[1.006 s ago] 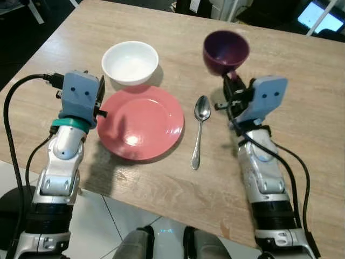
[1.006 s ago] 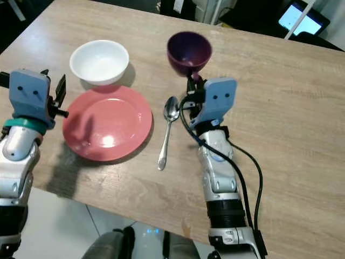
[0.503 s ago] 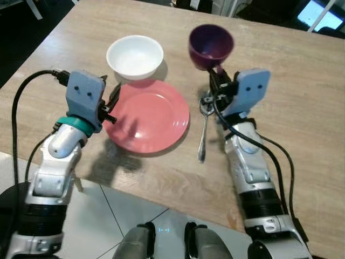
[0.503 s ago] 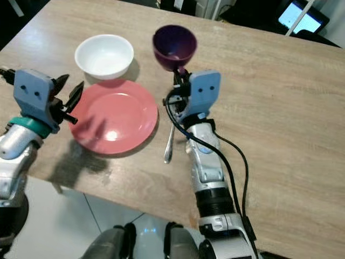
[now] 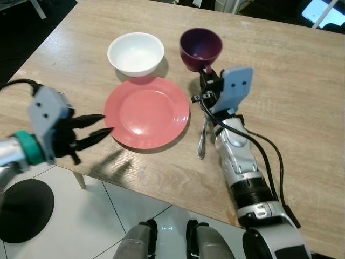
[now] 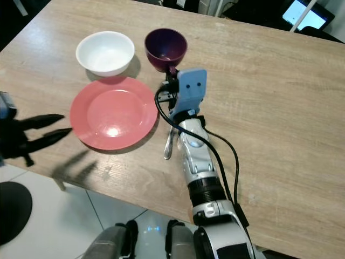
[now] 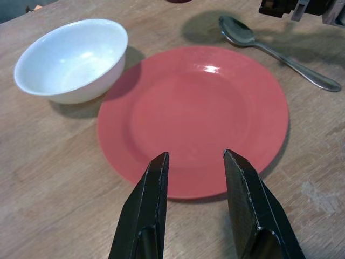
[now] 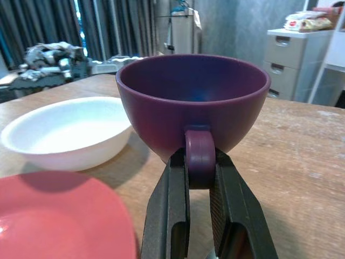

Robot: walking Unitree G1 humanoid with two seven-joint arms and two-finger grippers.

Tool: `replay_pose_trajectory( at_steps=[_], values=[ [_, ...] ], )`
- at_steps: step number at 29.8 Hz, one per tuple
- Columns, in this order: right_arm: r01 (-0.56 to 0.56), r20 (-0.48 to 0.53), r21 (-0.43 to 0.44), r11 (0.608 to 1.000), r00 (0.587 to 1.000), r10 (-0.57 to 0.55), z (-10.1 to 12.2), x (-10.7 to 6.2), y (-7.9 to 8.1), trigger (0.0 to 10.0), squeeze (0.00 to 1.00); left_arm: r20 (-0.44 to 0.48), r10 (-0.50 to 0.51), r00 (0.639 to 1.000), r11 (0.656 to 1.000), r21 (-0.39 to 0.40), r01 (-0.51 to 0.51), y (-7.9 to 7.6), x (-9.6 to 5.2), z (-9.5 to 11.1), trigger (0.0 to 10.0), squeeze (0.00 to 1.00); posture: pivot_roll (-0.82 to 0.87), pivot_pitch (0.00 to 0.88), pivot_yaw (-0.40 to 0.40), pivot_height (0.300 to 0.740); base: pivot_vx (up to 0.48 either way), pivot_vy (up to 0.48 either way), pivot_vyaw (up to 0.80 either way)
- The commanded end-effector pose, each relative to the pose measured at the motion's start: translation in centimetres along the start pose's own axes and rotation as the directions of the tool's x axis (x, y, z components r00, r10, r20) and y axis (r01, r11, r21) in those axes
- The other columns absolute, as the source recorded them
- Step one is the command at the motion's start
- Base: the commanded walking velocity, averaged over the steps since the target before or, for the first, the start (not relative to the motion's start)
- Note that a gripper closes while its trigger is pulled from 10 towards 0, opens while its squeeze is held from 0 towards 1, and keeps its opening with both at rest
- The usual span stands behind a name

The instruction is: Setting the table

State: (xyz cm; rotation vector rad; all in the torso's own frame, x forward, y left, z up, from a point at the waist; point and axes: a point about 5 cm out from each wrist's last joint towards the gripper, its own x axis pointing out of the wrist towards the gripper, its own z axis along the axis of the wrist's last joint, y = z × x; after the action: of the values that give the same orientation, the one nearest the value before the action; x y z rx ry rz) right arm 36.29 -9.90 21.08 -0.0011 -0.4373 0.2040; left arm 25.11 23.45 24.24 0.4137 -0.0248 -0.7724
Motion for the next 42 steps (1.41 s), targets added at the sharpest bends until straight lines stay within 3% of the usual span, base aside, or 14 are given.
replay_pose_trajectory(
  at_steps=[1, 5, 10, 23, 24, 26, 27, 30, 31, 32, 33, 42],
  values=[
    [0.003, 0.006, 0.007, 1.0, 1.0, -0.003, -0.2, 0.2, 0.2, 10.0, 0.0, -0.017, -0.015, 1.0, 1.0, -0.003, 0.015, -0.2, -0.3, 0.1, 10.0, 0.0, 0.18, 0.223, 0.092, 0.74, 0.0, 0.0, 0.0],
    [-0.014, 0.015, 0.004, 1.0, 1.0, 0.014, -0.4, 0.4, 0.5, 10.0, 0.0, 0.004, -0.027, 1.0, 0.999, -0.025, 0.027, -0.9, 0.2, 0.6, 10.0, 0.0, 0.2, 0.246, 0.098, 0.74, 0.0, 0.0, 0.0],
    [-0.02, 0.065, -0.102, 0.995, 0.998, 0.027, -0.1, 0.3, 0.6, 10.0, 0.0, 0.021, -0.055, 0.998, 0.997, -0.054, 0.056, -1.7, 0.1, 1.2, 10.0, 0.0, 0.23, 0.262, 0.108, 0.74, 0.0, 0.0, 0.0],
    [0.039, 0.065, -0.131, 0.991, 0.997, -0.031, -0.8, 0.2, -0.4, 10.0, 0.0, 0.001, -0.075, 0.997, 0.992, -0.097, 0.075, -2.4, -0.8, 1.3, 10.0, 0.0, 0.26, 0.289, 0.133, 0.74, 0.0, 0.0, 0.0],
    [0.04, 0.058, -0.138, 0.99, 0.998, -0.032, -1.0, 0.2, -0.4, 10.0, 0.2, -0.005, -0.077, 0.997, 0.992, -0.103, 0.076, -2.5, -0.9, 1.2, 10.0, 0.0, 0.26, 0.292, 0.134, 0.74, 0.0, 0.0, 0.0],
    [0.046, 0.049, -0.145, 0.988, 0.998, -0.039, -1.4, 0.0, -0.4, 10.0, 0.28, -0.014, -0.078, 0.997, 0.991, -0.114, 0.076, -2.8, -1.0, 1.1, 10.0, 0.0, 0.26, 0.294, 0.134, 0.74, 0.0, 0.0, 0.0],
    [0.05, 0.047, -0.149, 0.988, 0.998, -0.043, -1.5, -0.1, -0.5, 10.0, 0.45, -0.017, -0.078, 0.997, 0.99, -0.119, 0.075, -2.8, -1.1, 1.1, 10.0, 0.0, 0.26, 0.294, 0.134, 0.74, 0.0, 0.0, 0.0],
    [0.054, 0.048, -0.152, 0.987, 0.998, -0.048, -1.6, -0.1, -0.5, 10.0, 0.46, -0.019, -0.076, 0.997, 0.99, -0.124, 0.073, -2.9, -1.1, 1.1, 10.0, 0.0, 0.26, 0.293, 0.134, 0.74, 0.0, 0.0, 0.0],
    [0.057, 0.049, -0.152, 0.987, 0.998, -0.05, -1.6, -0.1, -0.6, 10.0, 0.74, -0.019, -0.076, 0.997, 0.989, -0.126, 0.073, -3.0, -1.1, 1.1, 10.0, 0.0, 0.26, 0.294, 0.133, 0.74, 0.0, 0.0, 0.0],
    [0.057, 0.049, -0.152, 0.987, 0.998, -0.05, -1.6, -0.1, -0.6, 10.0, 0.74, -0.019, -0.076, 0.997, 0.989, -0.126, 0.073, -3.0, -1.1, 1.1, 10.0, 0.0, 0.26, 0.294, 0.133, 0.74, 0.0, 0.0, 0.0],
    [0.06, 0.05, -0.152, 0.987, 0.997, -0.053, -1.5, 0.0, -0.6, 10.0, 1.0, -0.019, -0.075, 0.997, 0.989, -0.128, 0.072, -3.0, -1.1, 1.1, 10.0, 0.0, 0.26, 0.293, 0.133, 0.74, 0.0, 0.0, 0.0],
    [0.08, 0.076, -0.156, 0.985, 0.995, -0.068, -1.1, 0.3, -1.1, 10.0, 1.0, -0.02, -0.072, 0.997, 0.988, -0.138, 0.068, -3.1, -0.9, 1.0, 10.0, 0.0, 0.25, 0.288, 0.126, 0.74, 0.0, 0.0, 0.0]
  ],
)
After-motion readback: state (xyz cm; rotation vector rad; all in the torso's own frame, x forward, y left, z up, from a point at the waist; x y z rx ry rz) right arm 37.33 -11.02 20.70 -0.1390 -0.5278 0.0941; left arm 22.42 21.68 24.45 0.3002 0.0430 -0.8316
